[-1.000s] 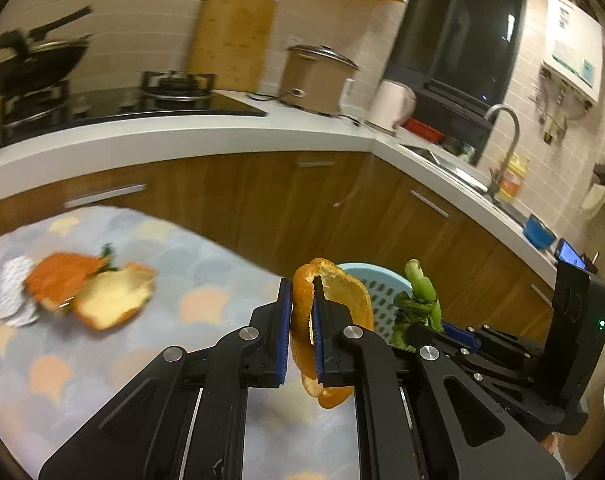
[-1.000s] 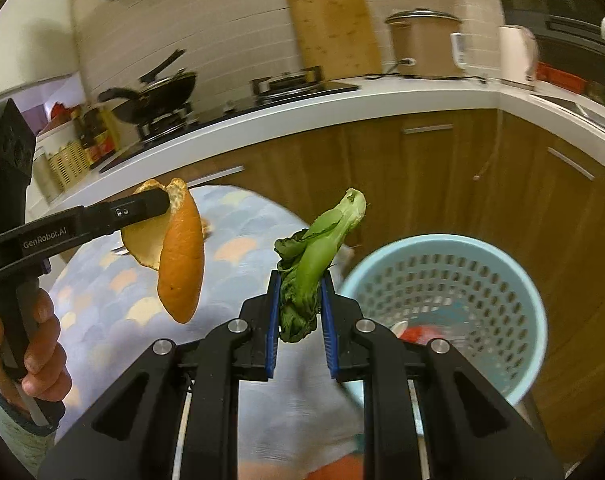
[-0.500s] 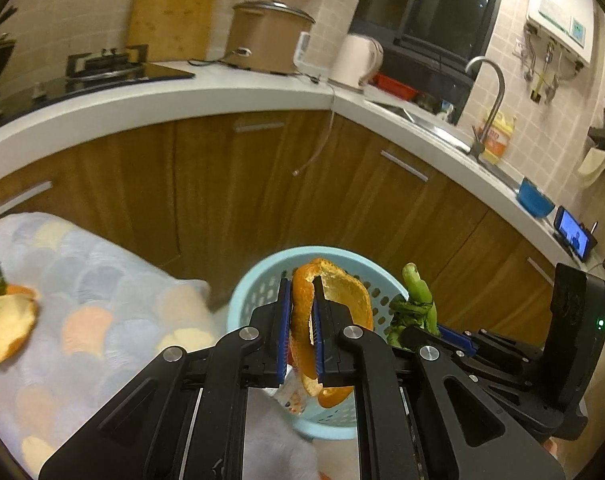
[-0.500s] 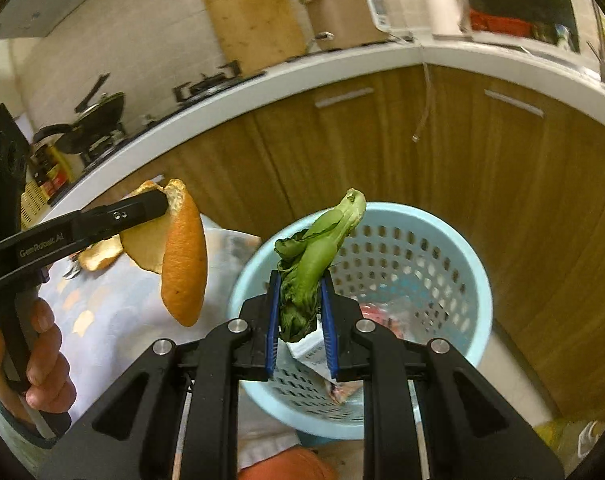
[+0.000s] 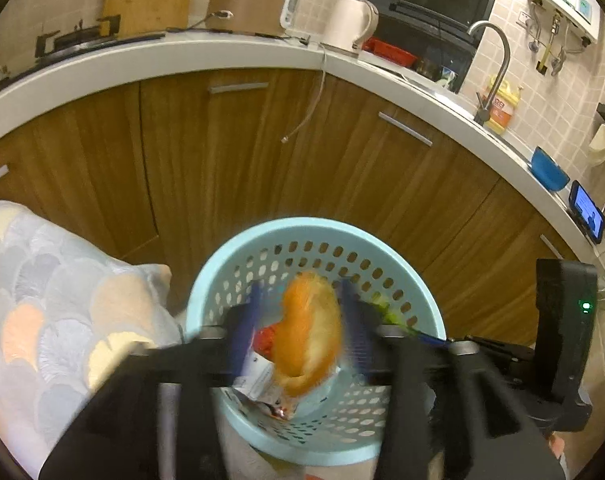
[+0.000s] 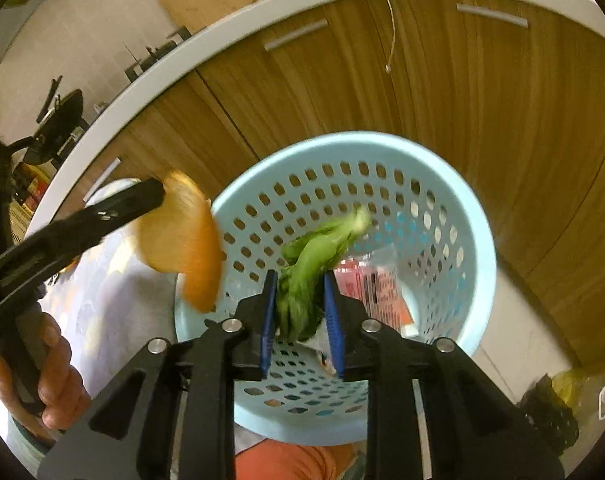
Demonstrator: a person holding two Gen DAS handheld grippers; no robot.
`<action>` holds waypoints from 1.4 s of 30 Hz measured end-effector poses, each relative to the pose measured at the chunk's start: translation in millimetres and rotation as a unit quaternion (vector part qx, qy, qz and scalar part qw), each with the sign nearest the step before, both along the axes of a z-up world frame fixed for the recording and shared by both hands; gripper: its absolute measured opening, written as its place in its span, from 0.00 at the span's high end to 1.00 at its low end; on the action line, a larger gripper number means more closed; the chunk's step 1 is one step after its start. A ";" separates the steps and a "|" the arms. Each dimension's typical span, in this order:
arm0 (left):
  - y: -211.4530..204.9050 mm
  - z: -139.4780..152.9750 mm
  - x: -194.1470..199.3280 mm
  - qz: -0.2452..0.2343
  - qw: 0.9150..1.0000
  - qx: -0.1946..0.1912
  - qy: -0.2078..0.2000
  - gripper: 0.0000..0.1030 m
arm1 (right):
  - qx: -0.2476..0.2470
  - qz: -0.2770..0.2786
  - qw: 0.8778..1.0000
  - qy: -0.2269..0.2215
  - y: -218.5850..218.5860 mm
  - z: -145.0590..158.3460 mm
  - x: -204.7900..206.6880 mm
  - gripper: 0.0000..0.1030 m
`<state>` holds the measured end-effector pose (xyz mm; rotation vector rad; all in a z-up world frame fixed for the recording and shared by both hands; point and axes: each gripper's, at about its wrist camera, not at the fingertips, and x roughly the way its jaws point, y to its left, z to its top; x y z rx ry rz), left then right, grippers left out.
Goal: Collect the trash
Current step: 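Move both open tools back over the table toward the napkin and snack bag, then grasp the white dotted napkin with left tool while right tool grasps orange snack bag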
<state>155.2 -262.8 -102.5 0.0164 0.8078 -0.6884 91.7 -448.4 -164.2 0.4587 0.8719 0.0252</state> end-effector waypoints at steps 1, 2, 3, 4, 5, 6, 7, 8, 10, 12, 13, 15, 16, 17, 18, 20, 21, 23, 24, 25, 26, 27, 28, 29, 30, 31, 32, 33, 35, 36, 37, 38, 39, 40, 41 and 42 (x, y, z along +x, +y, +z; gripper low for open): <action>0.4 0.9 -1.2 0.000 1.000 0.002 -0.004 0.53 | -0.001 0.000 1.000 0.000 0.4 -0.1 -0.7 0.80; 2.0 2.2 -2.1 -0.001 1.000 0.003 -0.005 0.53 | 0.000 0.000 1.000 -0.001 0.5 0.3 -1.2 0.80; 5.2 4.0 -2.9 -0.001 1.000 0.001 -0.005 0.53 | 0.002 -0.001 1.000 -0.003 0.9 1.5 -2.4 0.80; 7.8 5.4 -4.6 0.000 1.000 0.000 -0.007 0.53 | 0.002 -0.002 1.000 -0.004 1.5 2.8 -3.0 0.80; 11.0 7.2 -5.9 0.002 1.000 0.000 -0.009 0.53 | 0.000 -0.002 1.000 -0.005 2.4 4.1 -2.7 0.80; 12.6 8.1 -6.8 0.003 1.000 -0.001 -0.010 0.53 | -0.002 -0.002 1.000 -0.005 2.6 4.7 -4.3 0.80; 15.1 9.2 -7.9 0.005 1.000 -0.002 -0.010 0.53 | -0.004 -0.002 1.000 -0.006 4.7 6.6 -5.2 0.80; 16.5 10.3 -8.7 0.006 1.000 -0.003 -0.010 0.53 | -0.003 -0.001 1.000 -0.007 5.5 8.3 -5.4 0.80; 23.6 14.3 -12.5 0.010 1.000 -0.008 -0.013 0.53 | -0.003 0.001 1.000 -0.012 9.8 14.1 -6.6 0.79; 31.3 17.9 -16.1 0.014 1.000 -0.011 -0.015 0.53 | -0.006 0.006 1.000 -0.020 16.7 21.7 -7.3 0.79; 36.4 20.0 -18.1 0.018 1.000 -0.013 -0.017 0.53 | -0.006 0.010 1.000 -0.023 21.1 25.4 -7.2 0.79; 47.5 24.5 -21.3 0.026 0.999 -0.020 -0.017 0.53 | -0.007 0.020 0.999 -0.032 31.7 33.8 -6.3 0.79; 54.2 26.8 -22.6 0.028 0.999 -0.029 -0.014 0.53 | -0.008 0.025 0.999 -0.036 36.4 37.3 -6.0 0.79; 63.7 30.2 -24.0 0.029 0.999 -0.044 -0.010 0.53 | -0.007 0.031 0.999 -0.039 41.8 40.7 -5.5 0.79; 72.5 33.9 -25.3 0.033 0.998 -0.055 -0.010 0.52 | -0.007 0.038 0.998 -0.043 49.0 44.5 -4.0 0.79; 86.5 41.2 -27.6 0.045 0.997 -0.061 -0.018 0.49 | -0.005 0.052 0.998 -0.048 62.1 50.8 0.4 0.79; 97.9 46.4 -29.2 0.055 0.996 -0.062 -0.026 0.49 | -0.002 0.060 0.997 -0.051 69.2 53.8 3.1 0.79; 114.5 52.6 -30.9 0.071 0.995 -0.063 -0.033 0.48 | -0.002 0.073 0.996 -0.055 83.3 58.9 8.1 0.79; 125.6 55.9 -31.3 0.083 0.994 -0.064 -0.037 0.48 | -0.004 0.084 0.995 -0.058 94.5 62.6 11.8 0.79; 136.4 58.7 -31.5 0.093 0.993 -0.065 -0.040 0.48 | -0.008 0.096 0.993 -0.062 106.0 65.7 15.4 0.79; 149.9 61.6 -31.1 0.106 0.991 -0.066 -0.044 0.48 | -0.012 0.107 0.992 -0.065 117.6 68.9 18.4 0.79; 159.3 63.4 -31.1 0.114 0.990 -0.067 -0.046 0.48 | -0.015 0.114 0.991 -0.067 125.6 71.1 20.8 0.79; 170.3 65.4 -30.3 0.124 0.989 -0.068 -0.048 0.48 | -0.018 0.124 0.990 -0.070 135.8 73.2 23.7 0.79; 180.8 66.9 -30.3 0.133 0.988 -0.068 -0.050 0.48 | -0.021 0.136 0.988 -0.072 148.4 76.2 27.8 0.79; 192.1 68.7 -29.3 0.144 0.986 -0.068 -0.051 0.48 | -0.023 0.143 0.987 -0.073 156.3 77.7 30.1 0.78; 204.0 70.4 -28.9 0.157 0.984 -0.067 -0.055 0.48 | -0.026 0.151 0.985 -0.077 166.6 80.6 33.5 0.75; 216.7 72.4 -30.1 0.175 0.981 -0.062 -0.064 0.48 | -0.033 0.158 0.984 -0.081 176.2 83.8 36.4 0.73; 227.1 74.1 -30.8 0.191 0.977 -0.055 -0.074 0.48 | -0.039 0.164 0.982 -0.085 184.5 87.1 38.6 0.72; 251.2 76.9 -31.7 0.224 0.970 -0.039 -0.090 0.48 | -0.047 0.177 0.979 -0.092 201.7 92.4 43.6 0.71; 266.8 77.1 -31.7 0.240 0.966 -0.037 -0.089 0.48 | -0.049 0.183 0.977 -0.095 208.3 94.2 45.8 0.70; 282.7 76.6 -30.4 0.253 0.963 -0.037 -0.086 0.48 | -0.053 0.188 0.976 -0.097 215.7 96.3 48.4 0.66; 297.5 75.5 -27.9 0.266 0.960 -0.035 -0.080 0.48 | -0.058 0.194 0.974 -0.101 226.5 99.1 52.2 0.58; 308.0 74.9 -26.5 0.276 0.958 -0.034 -0.077 0.48 | -0.062 0.200 0.972 -0.106 234.6 101.3 54.3 0.56; 321.0 73.1 -24.1 0.287 0.955 -0.032 -0.073 0.48 | -0.067 0.204 0.971 -0.110 241.0 102.7 55.4 0.55; 330.0 71.8 -23.3 0.294 0.953 -0.032 -0.070 0.48 | -0.075 0.210 0.968 -0.116 250.2 104.8 57.1 0.55; 340.2 69.6 -20.3 0.301 0.951 -0.030 -0.067 0.48 | -0.090 0.218 0.964 -0.125 264.3 107.7 58.6 0.55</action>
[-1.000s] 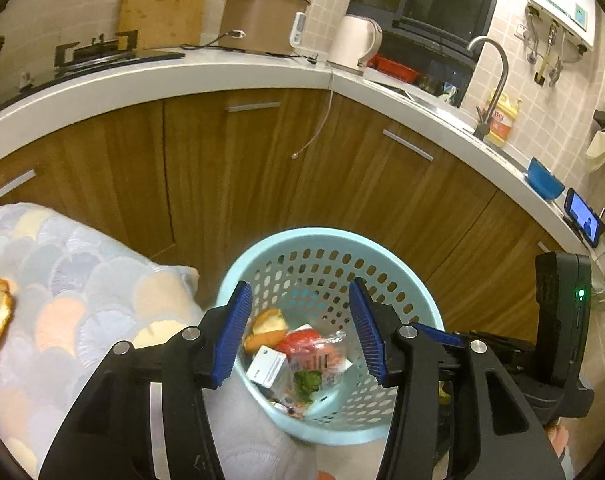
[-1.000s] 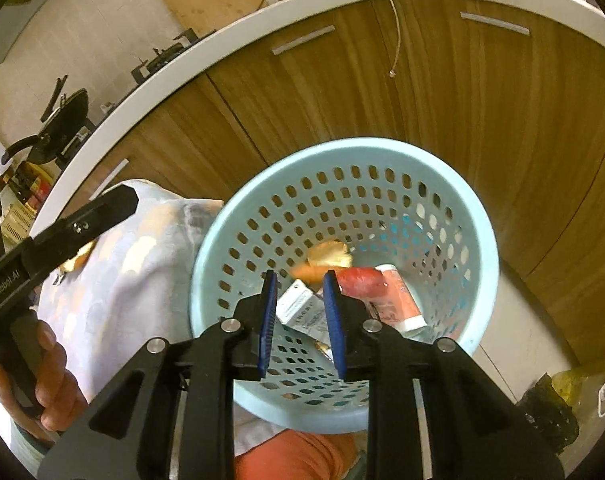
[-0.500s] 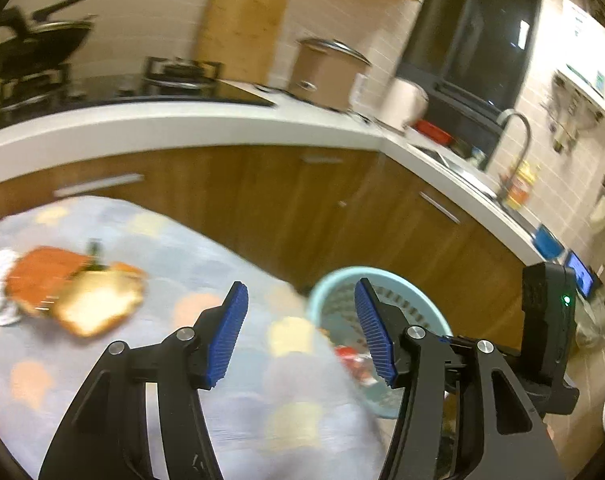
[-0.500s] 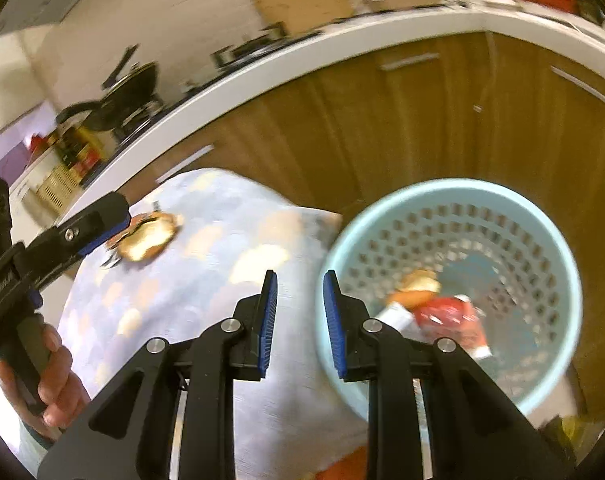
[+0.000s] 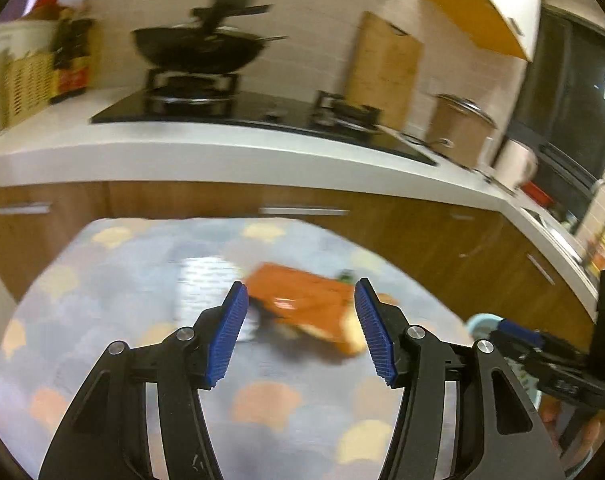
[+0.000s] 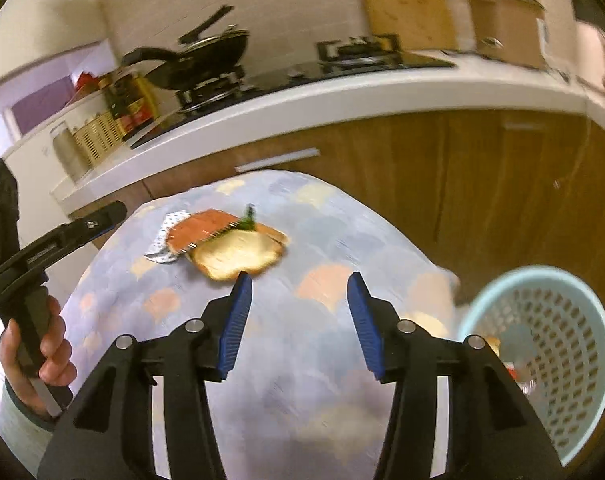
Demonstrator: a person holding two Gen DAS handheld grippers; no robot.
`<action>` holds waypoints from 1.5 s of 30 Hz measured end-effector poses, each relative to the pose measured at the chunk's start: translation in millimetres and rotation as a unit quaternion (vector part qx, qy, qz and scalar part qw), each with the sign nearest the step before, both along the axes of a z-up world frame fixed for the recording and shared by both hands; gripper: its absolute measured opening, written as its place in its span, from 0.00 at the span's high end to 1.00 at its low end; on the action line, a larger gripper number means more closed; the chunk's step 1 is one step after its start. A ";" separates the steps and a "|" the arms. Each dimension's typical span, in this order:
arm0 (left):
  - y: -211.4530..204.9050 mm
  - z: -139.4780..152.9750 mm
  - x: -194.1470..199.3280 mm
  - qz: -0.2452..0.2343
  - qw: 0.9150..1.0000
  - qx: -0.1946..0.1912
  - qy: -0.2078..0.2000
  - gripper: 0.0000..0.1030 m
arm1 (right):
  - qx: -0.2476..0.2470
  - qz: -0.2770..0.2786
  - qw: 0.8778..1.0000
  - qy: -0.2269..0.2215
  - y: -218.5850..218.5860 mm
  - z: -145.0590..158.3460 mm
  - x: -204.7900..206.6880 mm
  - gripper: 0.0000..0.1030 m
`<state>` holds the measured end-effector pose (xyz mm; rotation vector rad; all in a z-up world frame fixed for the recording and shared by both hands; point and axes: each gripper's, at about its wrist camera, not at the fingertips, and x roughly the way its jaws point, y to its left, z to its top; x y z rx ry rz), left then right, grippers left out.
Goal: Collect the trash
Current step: 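Grasp the white dotted napkin with left tool while right tool grasps orange snack bag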
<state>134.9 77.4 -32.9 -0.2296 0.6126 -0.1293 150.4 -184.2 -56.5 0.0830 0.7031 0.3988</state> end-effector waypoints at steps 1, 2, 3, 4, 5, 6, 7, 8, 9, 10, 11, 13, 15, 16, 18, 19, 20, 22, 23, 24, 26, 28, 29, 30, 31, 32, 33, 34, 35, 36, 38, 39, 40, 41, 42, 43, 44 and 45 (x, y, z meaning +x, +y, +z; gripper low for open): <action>8.8 -2.3 4.0 0.006 1.000 0.004 0.006 0.48 | -0.010 0.007 1.000 -0.007 9.0 1.5 1.0 0.55; 17.2 -4.6 9.0 0.007 1.000 0.009 0.014 0.48 | -0.019 0.013 1.000 -0.012 17.3 2.5 2.0 0.55; 25.8 -7.3 10.7 0.004 1.000 0.010 0.021 0.48 | -0.035 0.023 0.999 -0.020 31.1 3.9 3.5 0.55; 32.1 -10.6 16.4 -0.001 0.999 0.012 0.032 0.48 | -0.042 0.028 0.998 -0.024 38.3 4.6 4.7 0.55; 36.5 -13.9 20.1 0.000 0.999 0.015 0.038 0.48 | -0.052 0.033 0.998 -0.030 48.6 5.2 7.2 0.55; 40.7 -16.8 23.8 0.002 0.999 0.019 0.042 0.48 | -0.057 0.035 0.997 -0.032 54.2 5.0 9.7 0.55; 44.4 -20.1 26.7 0.003 0.999 0.016 0.046 0.48 | -0.058 0.037 0.997 -0.033 59.6 4.3 12.9 0.55; 47.7 -23.7 31.3 0.005 0.999 0.010 0.051 0.48 | -0.056 0.038 0.997 -0.031 63.2 3.3 16.6 0.55; 53.1 -29.3 37.3 0.018 0.998 0.004 0.061 0.48 | -0.053 0.038 0.998 -0.027 66.5 1.1 21.0 0.55; 54.4 -34.6 42.9 0.027 0.997 0.004 0.069 0.48 | -0.050 0.039 0.998 -0.023 69.0 -1.8 24.8 0.55; 55.8 -40.4 48.2 0.036 0.996 0.010 0.081 0.48 | -0.050 0.040 0.998 -0.020 71.9 -4.3 27.2 0.55; 58.0 -51.5 56.8 0.040 0.994 0.021 0.102 0.48 | -0.049 0.044 0.998 -0.012 76.1 -12.8 31.6 0.55; 58.8 -60.9 64.0 0.038 0.992 0.020 0.120 0.48 | -0.053 0.046 0.998 -0.006 78.8 -21.1 33.7 0.55; 59.2 -65.7 66.8 0.039 0.991 0.021 0.127 0.48 | -0.055 0.047 0.997 -0.004 79.9 -24.1 34.3 0.55; 58.1 -75.4 71.0 0.039 0.989 0.027 0.138 0.47 | -0.055 0.049 0.997 0.001 80.8 -29.2 36.7 0.55; 53.5 -76.2 69.8 0.035 0.990 0.044 0.130 0.43 | -0.055 0.050 0.997 0.002 81.0 -30.8 37.9 0.55; 50.0 -77.9 70.5 0.033 0.989 0.056 0.130 0.41 | -0.055 0.050 0.997 0.003 81.7 -31.8 39.1 0.55; 41.3 -79.1 70.0 0.036 0.988 0.082 0.129 0.40 | -0.052 0.052 0.997 0.003 82.3 -33.5 41.3 0.55; 39.6 -79.3 70.1 0.038 0.987 0.089 0.128 0.40 | -0.051 0.053 0.997 0.004 83.1 -34.2 41.7 0.55; 40.0 -78.9 69.8 0.040 0.987 0.089 0.127 0.44 | -0.051 0.053 0.997 0.005 83.9 -35.3 42.9 0.55; 44.7 -77.1 68.4 0.043 0.988 0.080 0.122 0.72 | -0.050 0.053 0.997 0.006 85.4 -36.6 44.8 0.55; 51.6 -76.3 66.0 0.049 0.990 0.063 0.119 0.86 | -0.045 0.056 0.997 0.004 86.6 -34.4 46.0 0.55; 55.4 -76.0 64.4 0.047 0.991 0.049 0.117 0.89 | -0.039 0.060 0.997 0.002 88.0 -31.9 46.7 0.55; 56.6 -75.5 62.9 0.045 0.991 0.043 0.115 0.90 | -0.036 0.063 0.997 0.000 89.5 -30.0 46.8 0.55; 56.7 -74.5 61.6 0.044 0.992 0.039 0.110 0.92 | -0.032 0.068 0.997 -0.001 91.9 -27.4 47.5 0.55; 56.5 -72.2 58.4 0.043 0.993 0.039 0.101 0.94 | -0.027 0.073 0.997 -0.001 95.2 -25.1 48.9 0.55; 55.4 -70.6 56.3 0.043 0.994 0.040 0.094 0.94 | -0.024 0.077 0.997 0.000 97.6 -23.4 50.4 0.55; 55.0 -68.4 53.5 0.043 0.995 0.039 0.085 0.95 | -0.025 0.079 0.997 -0.001 101.2 -21.9 52.3 0.55; 56.1 -66.1 49.8 0.042 0.996 0.035 0.076 0.96 | -0.029 0.080 0.996 -0.003 106.1 -20.9 55.0 0.51; 57.4 -65.3 48.9 0.041 0.996 0.030 0.073 0.96 | -0.030 0.080 0.996 -0.003 109.5 -20.4 57.4 0.47; 64.0 -62.7 44.7 0.041 0.997 0.012 0.064 0.97 | -0.033 0.083 0.996 0.001 118.7 -20.9 66.2 0.37; 67.8 -61.2 42.7 0.043 0.997 0.002 0.059 0.97 | -0.036 0.084 0.996 0.004 122.6 -21.6 69.4 0.37; 70.2 -59.9 41.7 0.046 0.997 -0.004 0.056 0.97 | -0.045 0.081 0.996 0.009 128.0 -23.2 74.4 0.37; 73.3 -58.1 41.6 0.051 0.997 -0.008 0.051 0.97 | -0.050 0.078 0.996 0.013 131.0 -24.6 78.1 0.36; 77.2 -55.0 39.4 0.059 0.997 -0.013 0.043 0.97 | -0.054 0.076 0.995 0.018 135.4 -26.6 82.4 0.35; 81.9 -51.2 37.1 0.064 0.997 -0.020 0.034 0.98 | -0.054 0.076 0.995 0.022 138.3 -28.2 85.0 0.29; 87.3 -46.5 33.6 0.072 0.997 -0.026 0.023 0.98 | -0.054 0.076 0.995 0.023 142.3 -28.7 88.1 0.26; 90.4 -43.7 32.0 0.077 0.996 -0.027 0.017 0.98 | -0.058 0.075 0.995 0.020 145.1 -28.4 88.8 0.25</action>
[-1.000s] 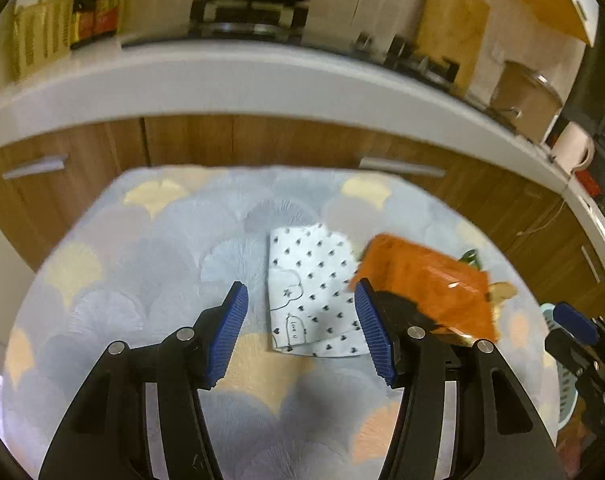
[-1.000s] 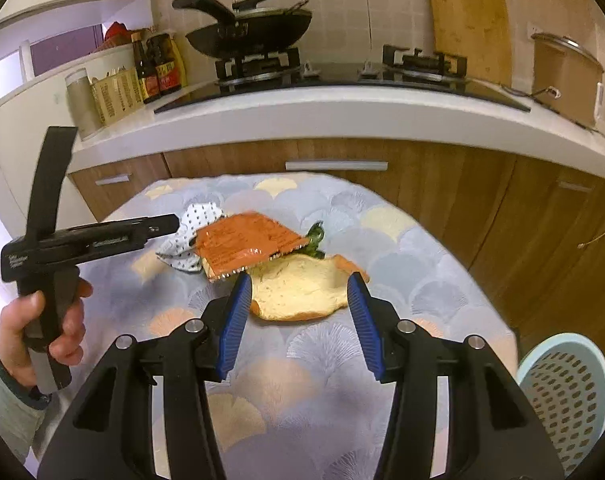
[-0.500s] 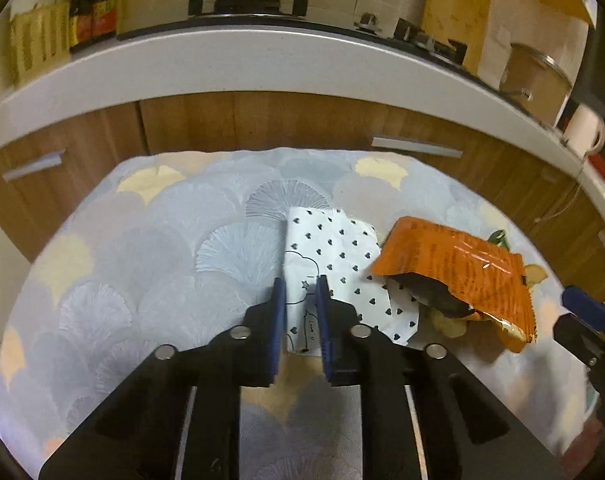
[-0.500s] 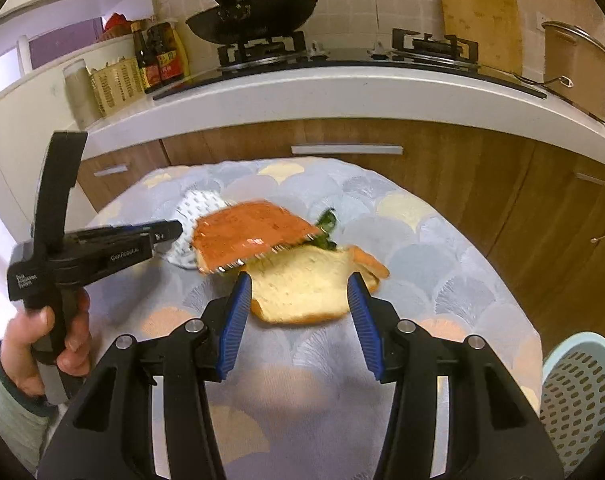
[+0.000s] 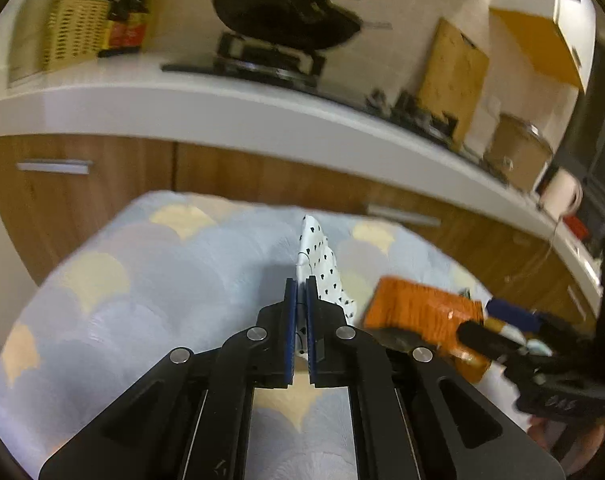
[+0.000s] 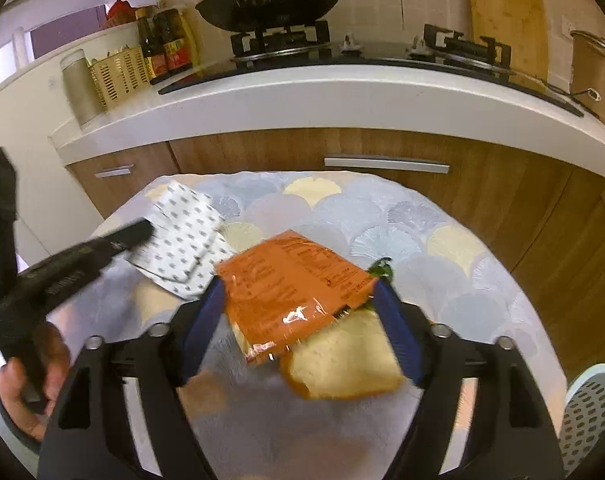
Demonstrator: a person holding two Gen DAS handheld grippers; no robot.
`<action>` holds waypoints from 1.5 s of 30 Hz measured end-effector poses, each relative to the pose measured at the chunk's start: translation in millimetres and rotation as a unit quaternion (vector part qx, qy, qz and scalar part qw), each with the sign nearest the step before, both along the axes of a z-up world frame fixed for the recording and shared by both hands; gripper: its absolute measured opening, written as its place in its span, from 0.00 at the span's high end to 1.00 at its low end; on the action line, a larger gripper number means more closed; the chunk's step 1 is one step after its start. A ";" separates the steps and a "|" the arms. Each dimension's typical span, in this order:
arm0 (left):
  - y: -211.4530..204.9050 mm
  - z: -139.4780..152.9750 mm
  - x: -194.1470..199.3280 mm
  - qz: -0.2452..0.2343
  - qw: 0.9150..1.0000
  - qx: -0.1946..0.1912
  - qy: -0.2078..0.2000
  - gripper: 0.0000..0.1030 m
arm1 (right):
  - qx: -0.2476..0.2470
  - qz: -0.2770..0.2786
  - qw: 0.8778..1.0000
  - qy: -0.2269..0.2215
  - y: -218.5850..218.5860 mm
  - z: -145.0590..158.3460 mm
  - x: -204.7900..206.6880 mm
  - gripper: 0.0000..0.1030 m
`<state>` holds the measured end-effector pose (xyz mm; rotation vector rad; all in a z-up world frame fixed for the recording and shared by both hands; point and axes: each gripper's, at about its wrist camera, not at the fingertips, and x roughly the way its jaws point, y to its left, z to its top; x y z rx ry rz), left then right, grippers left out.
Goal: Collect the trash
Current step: 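Grasp the white dotted napkin with left tool while right tool grasps orange snack bag, then carry the napkin and snack bag over the blue basket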
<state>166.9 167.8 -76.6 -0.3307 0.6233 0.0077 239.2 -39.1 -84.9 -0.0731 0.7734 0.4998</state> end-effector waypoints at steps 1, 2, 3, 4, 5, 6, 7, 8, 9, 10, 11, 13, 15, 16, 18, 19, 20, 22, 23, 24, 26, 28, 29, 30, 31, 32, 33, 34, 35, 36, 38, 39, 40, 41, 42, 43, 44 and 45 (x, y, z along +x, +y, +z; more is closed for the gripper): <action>3.0 2.8 -1.1 0.007 1.000 0.001 -0.005 0.98 | -0.009 0.002 1.000 -0.005 4.8 0.8 1.0 0.25; 5.6 5.2 -3.0 0.013 1.000 -0.001 -0.010 0.98 | -0.018 0.004 1.000 -0.007 10.0 1.5 1.9 0.25; 7.5 7.0 -3.5 0.014 1.000 -0.004 -0.012 0.98 | -0.024 0.007 1.000 -0.009 13.8 1.8 2.1 0.25; 8.2 7.9 -4.1 0.014 1.000 -0.007 -0.014 0.98 | -0.028 0.011 1.000 -0.010 17.7 2.0 2.1 0.25; 8.6 8.7 -4.7 0.014 1.000 -0.007 -0.014 0.98 | -0.036 0.014 0.999 -0.008 22.4 0.4 2.9 0.24; 8.2 9.1 -4.8 0.013 1.000 -0.007 -0.014 0.98 | -0.047 0.015 0.999 -0.004 26.8 -2.3 4.6 0.24; 8.5 8.8 -5.0 0.012 1.000 -0.009 -0.014 0.98 | -0.064 0.012 0.998 0.000 31.5 -6.8 6.6 0.24; 8.3 8.6 -3.1 0.010 1.000 -0.011 -0.013 0.98 | -0.079 0.009 0.997 0.001 35.4 -11.5 8.8 0.24; 8.1 9.0 -3.1 0.006 1.000 -0.017 -0.012 0.98 | -0.098 0.010 0.995 0.005 40.1 -18.6 11.1 0.24; 8.3 8.9 -2.4 0.003 1.000 -0.019 -0.012 0.98 | -0.109 0.006 0.994 0.003 42.2 -22.5 11.8 0.31; 8.2 9.2 -2.2 0.002 1.000 -0.019 -0.013 0.98 | -0.114 0.003 0.993 -0.005 43.0 -23.5 10.6 0.36; 7.5 10.2 -3.5 0.001 1.000 -0.020 -0.015 0.98 | -0.113 0.009 0.993 -0.009 44.1 -22.4 8.2 0.47; 6.4 10.5 -3.0 -0.003 1.000 -0.021 -0.014 0.98 | -0.120 0.011 0.993 -0.011 46.7 -20.6 6.6 0.50; 6.1 10.2 -2.6 -0.002 1.000 -0.021 -0.014 0.98 | -0.117 0.013 0.993 -0.014 46.3 -19.2 5.5 0.54; 5.9 9.8 -2.0 -0.004 1.000 -0.022 -0.013 0.98 | -0.105 0.013 0.994 -0.016 43.8 -15.7 3.6 0.57; 6.5 9.7 -1.4 -0.004 1.000 -0.022 -0.013 0.98 | -0.099 0.016 0.995 -0.014 42.4 -14.3 3.3 0.67; 6.6 9.6 -1.4 -0.004 1.000 -0.022 -0.013 0.98 | -0.094 0.019 0.995 -0.012 42.3 -12.8 2.4 0.74; 6.7 9.6 -0.4 -0.004 1.000 -0.023 -0.013 0.98 | -0.094 0.020 0.995 -0.015 43.5 -10.5 0.8 0.83; 6.7 9.6 -0.7 -0.005 1.000 -0.023 -0.013 0.98 | -0.090 0.022 0.996 -0.012 43.5 -9.7 0.9 0.89; 6.3 9.7 -1.2 -0.005 1.000 -0.023 -0.015 0.98 | -0.080 0.025 0.996 -0.008 42.0 -7.7 0.7 0.91; 5.9 10.8 -3.0 -0.006 1.000 -0.023 -0.019 0.98 | -0.069 0.018 0.997 -0.021 37.2 0.3 -3.2 0.93; 5.5 14.7 -6.5 -0.010 0.999 -0.027 -0.031 0.98 | -0.058 0.014 0.998 -0.031 31.7 9.6 -6.8 0.94; 3.8 17.8 -8.6 -0.013 0.999 -0.026 -0.039 0.98 | -0.051 0.011 0.998 -0.037 27.7 15.3 -9.3 0.94; 1.2 20.6 -10.2 -0.016 0.999 -0.023 -0.044 0.98 | -0.041 0.010 0.998 -0.041 21.3 23.6 -12.3 0.95; -1.8 24.0 -11.7 -0.018 0.999 -0.016 -0.047 0.98 | -0.039 0.006 0.998 -0.046 16.0 30.3 -15.2 0.95; -5.9 29.1 -14.0 -0.019 0.998 -0.009 -0.052 0.98 | -0.042 0.000 0.998 -0.056 10.8 37.8 -19.2 0.95; -8.8 33.0 -15.1 -0.023 0.998 -0.008 -0.056 0.98 | -0.044 -0.003 0.997 -0.062 7.1 43.5 -21.4 0.95; -12.9 37.7 -17.0 -0.031 0.998 -0.010 -0.060 0.98 | -0.043 -0.007 0.997 -0.069 1.6 50.1 -24.9 0.95; -15.7 41.2 -18.3 -0.036 0.997 -0.012 -0.063 0.98 | -0.042 -0.011 0.996 -0.074 -3.6 55.6 -28.0 0.95; -22.0 46.7 -22.4 -0.047 0.996 -0.014 -0.069 0.98 | -0.042 -0.018 0.996 -0.081 -10.2 62.0 -32.0 0.95; -32.6 55.2 -28.4 -0.062 0.995 -0.018 -0.074 0.98 | -0.033 -0.028 0.995 -0.089 -23.9 72.4 -40.1 0.95; -36.9 58.6 -32.1 -0.070 0.994 -0.021 -0.077 0.98 | -0.030 -0.033 0.995 -0.092 -29.5 75.7 -43.3 0.95; -42.5 63.5 -35.4 -0.078 0.993 -0.024 -0.082 0.98 | -0.026 -0.040 0.994 -0.096 -35.6 79.3 -47.3 0.95; -50.4 70.5 -40.1 -0.087 0.992 -0.024 -0.089 0.98 | -0.019 -0.047 0.994 -0.099 -44.9 84.2 -53.3 0.95; -57.5 76.4 -43.9 -0.094 0.991 -0.023 -0.095 0.98 | -0.014 -0.052 0.994 -0.100 -50.9 86.6 -57.9 0.95; -63.8 80.8 -47.0 -0.101 0.990 -0.024 -0.100 0.98 | -0.008 -0.058 0.993 -0.102 -60.0 90.6 -63.9 0.95; -69.1 84.2 -49.1 -0.108 0.988 -0.026 -0.104 0.98 | -0.003 -0.065 0.992 -0.104 -69.2 94.2 -69.6 0.95; -79.4 90.2 -52.4 -0.120 0.986 -0.029 -0.108 0.98 | -0.001 -0.071 0.992 -0.105 -75.6 96.8 -74.4 0.95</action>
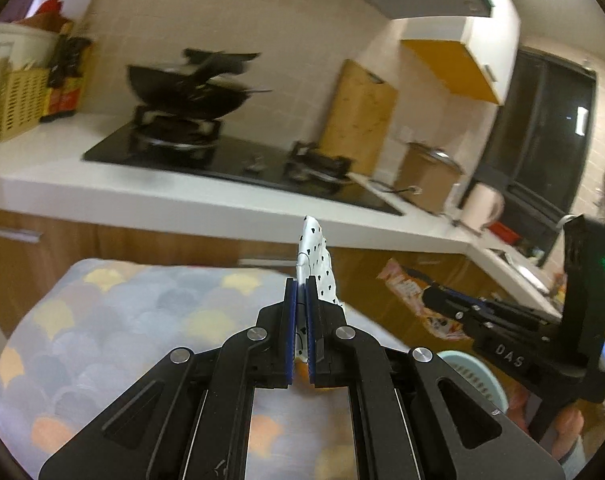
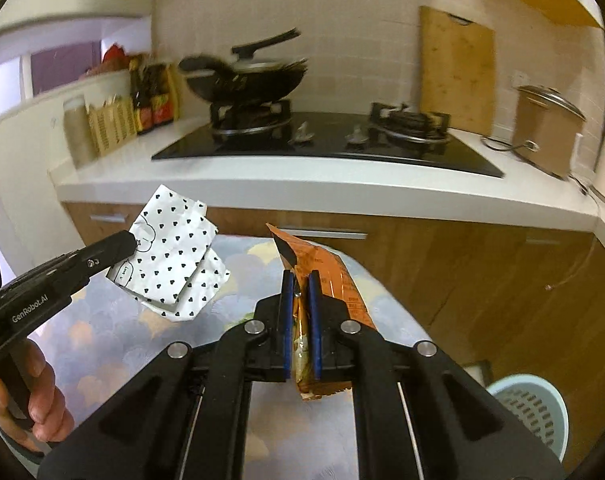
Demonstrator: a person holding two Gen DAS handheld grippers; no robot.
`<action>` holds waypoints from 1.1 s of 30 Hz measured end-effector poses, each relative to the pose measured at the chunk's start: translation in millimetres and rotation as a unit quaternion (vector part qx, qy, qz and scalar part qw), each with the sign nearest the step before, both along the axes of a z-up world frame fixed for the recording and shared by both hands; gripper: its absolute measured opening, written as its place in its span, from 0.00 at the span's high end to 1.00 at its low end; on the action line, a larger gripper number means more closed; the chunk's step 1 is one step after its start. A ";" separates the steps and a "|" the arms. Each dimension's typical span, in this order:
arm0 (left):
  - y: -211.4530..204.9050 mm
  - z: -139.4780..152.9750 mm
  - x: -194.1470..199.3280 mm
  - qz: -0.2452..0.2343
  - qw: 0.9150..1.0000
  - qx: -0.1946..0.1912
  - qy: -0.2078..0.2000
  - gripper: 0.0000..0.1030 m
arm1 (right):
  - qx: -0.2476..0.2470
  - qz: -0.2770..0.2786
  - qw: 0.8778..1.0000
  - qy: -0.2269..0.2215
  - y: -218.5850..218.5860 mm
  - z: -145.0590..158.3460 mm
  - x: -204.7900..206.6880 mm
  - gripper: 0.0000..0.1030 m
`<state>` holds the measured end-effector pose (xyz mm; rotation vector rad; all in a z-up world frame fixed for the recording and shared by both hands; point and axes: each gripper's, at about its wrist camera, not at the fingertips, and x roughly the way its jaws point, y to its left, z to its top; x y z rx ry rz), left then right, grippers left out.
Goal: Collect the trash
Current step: 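Carry the napkin and snack bag over the blue basket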
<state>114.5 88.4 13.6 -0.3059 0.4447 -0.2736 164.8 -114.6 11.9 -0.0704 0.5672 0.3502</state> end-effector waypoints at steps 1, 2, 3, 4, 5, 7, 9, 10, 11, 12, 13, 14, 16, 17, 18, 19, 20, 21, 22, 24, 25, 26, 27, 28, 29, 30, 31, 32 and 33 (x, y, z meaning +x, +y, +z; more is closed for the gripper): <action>-7.8 3.1 -1.9 -0.007 1.000 0.001 -0.003 0.98 | 0.004 -0.007 1.000 -0.002 -9.4 3.2 -6.3 0.95; -17.7 6.8 -4.3 -0.015 1.000 0.004 -0.006 0.98 | 0.007 -0.014 1.000 -0.004 -19.1 6.1 -11.8 0.95; -25.0 9.0 -6.2 -0.022 1.000 0.006 -0.008 0.98 | 0.011 -0.020 1.000 -0.006 -28.3 9.1 -16.6 0.95; -34.5 11.3 -7.9 -0.030 0.999 0.007 -0.009 0.98 | 0.015 -0.025 1.000 -0.007 -37.2 10.5 -20.9 0.95; -44.9 13.4 -9.4 -0.040 0.999 0.007 -0.010 0.98 | 0.019 -0.033 0.999 -0.009 -49.6 13.3 -27.3 0.95; -63.2 16.0 -11.9 -0.056 0.998 0.007 -0.011 0.98 | 0.025 -0.047 0.999 -0.013 -69.7 16.9 -37.4 0.95; -82.3 17.4 -13.8 -0.072 0.997 0.009 -0.012 0.98 | 0.033 -0.060 0.998 -0.014 -91.5 18.5 -48.0 0.95; -93.1 17.7 -14.1 -0.081 0.997 0.009 -0.011 0.98 | 0.037 -0.069 0.997 -0.014 -104.0 18.7 -53.2 0.95; -100.3 17.5 -14.0 -0.089 0.996 0.008 -0.009 0.98 | 0.040 -0.079 0.996 -0.014 -116.8 18.2 -57.6 0.95; -112.6 16.9 -13.9 -0.098 0.995 0.008 -0.007 0.98 | 0.043 -0.086 0.995 -0.012 -126.9 17.4 -60.9 0.95; -125.7 15.7 -13.4 -0.108 0.994 0.010 -0.005 0.98 | 0.047 -0.093 0.994 -0.010 -137.9 16.0 -64.1 0.95; -138.5 13.9 -12.3 -0.118 0.993 0.011 -0.001 0.98 | 0.054 -0.103 0.993 -0.005 -153.3 13.2 -68.3 0.95; -159.4 9.6 -10.7 -0.133 0.991 0.014 0.006 0.98 | 0.066 -0.116 0.991 0.007 -177.1 6.9 -73.3 0.95; -170.8 6.9 -10.1 -0.140 0.990 0.017 0.009 0.98 | 0.072 -0.121 0.990 0.012 -186.8 3.4 -76.1 0.95; -184.9 3.1 -9.7 -0.150 0.988 0.021 0.012 0.98 | 0.076 -0.128 0.989 0.018 -198.2 -1.5 -78.9 0.95; -196.4 -1.1 -10.3 -0.158 0.987 0.025 0.015 0.98 | 0.078 -0.135 0.987 0.023 -208.8 -7.0 -81.2 0.95; -206.4 -5.1 -9.0 -0.166 0.986 0.028 0.018 0.98 | 0.080 -0.143 0.986 0.030 -219.3 -13.4 -83.5 0.95; -218.9 -10.7 -8.0 -0.175 0.984 0.033 0.025 0.98 | 0.085 -0.148 0.985 0.036 -228.2 -19.6 -85.3 0.95; -229.9 -16.1 -6.7 -0.181 0.982 0.039 0.032 0.98 | 0.090 -0.154 0.983 0.041 -235.6 -25.6 -86.6 0.95; -251.4 -27.2 -3.7 -0.192 0.979 0.051 0.044 0.98 | 0.099 -0.166 0.980 0.051 -249.2 -38.3 -88.1 0.95; -261.8 -33.1 -1.8 -0.197 0.977 0.058 0.050 0.98 | 0.106 -0.171 0.978 0.059 -257.3 -45.9 -88.6 0.95; -268.4 -37.4 -0.4 -0.201 0.976 0.063 0.054 0.98 | 0.112 -0.173 0.976 0.066 -262.2 -51.1 -88.5 0.95; -277.4 -43.0 1.6 -0.205 0.974 0.069 0.059 0.98 | 0.119 -0.177 0.974 0.076 -269.7 -59.8 -88.0 0.95; -285.5 -48.1 3.1 -0.209 0.973 0.075 0.064 0.98 | 0.122 -0.181 0.972 0.082 -272.4 -64.8 -86.7 0.95; -292.7 -52.5 3.8 -0.213 0.971 0.079 0.068 0.98 | 0.126 -0.183 0.971 0.087 -276.3 -68.9 -87.4 0.95; -296.4 -54.8 3.9 -0.215 0.971 0.081 0.071 0.98 | 0.132 -0.183 0.970 0.094 -281.1 -74.1 -86.8 0.95; -302.5 -59.1 4.9 -0.220 0.969 0.085 0.074 0.98 | 0.138 -0.183 0.969 0.098 -284.7 -77.7 -86.6 0.95; -306.9 -62.7 5.8 -0.222 0.968 0.088 0.077 0.98 | 0.141 -0.184 0.968 0.100 -287.1 -79.8 -85.6 0.95; -310.4 -65.3 6.8 -0.225 0.967 0.090 0.080 0.98 | 0.144 -0.186 0.966 0.104 -290.8 -83.4 -85.0 0.95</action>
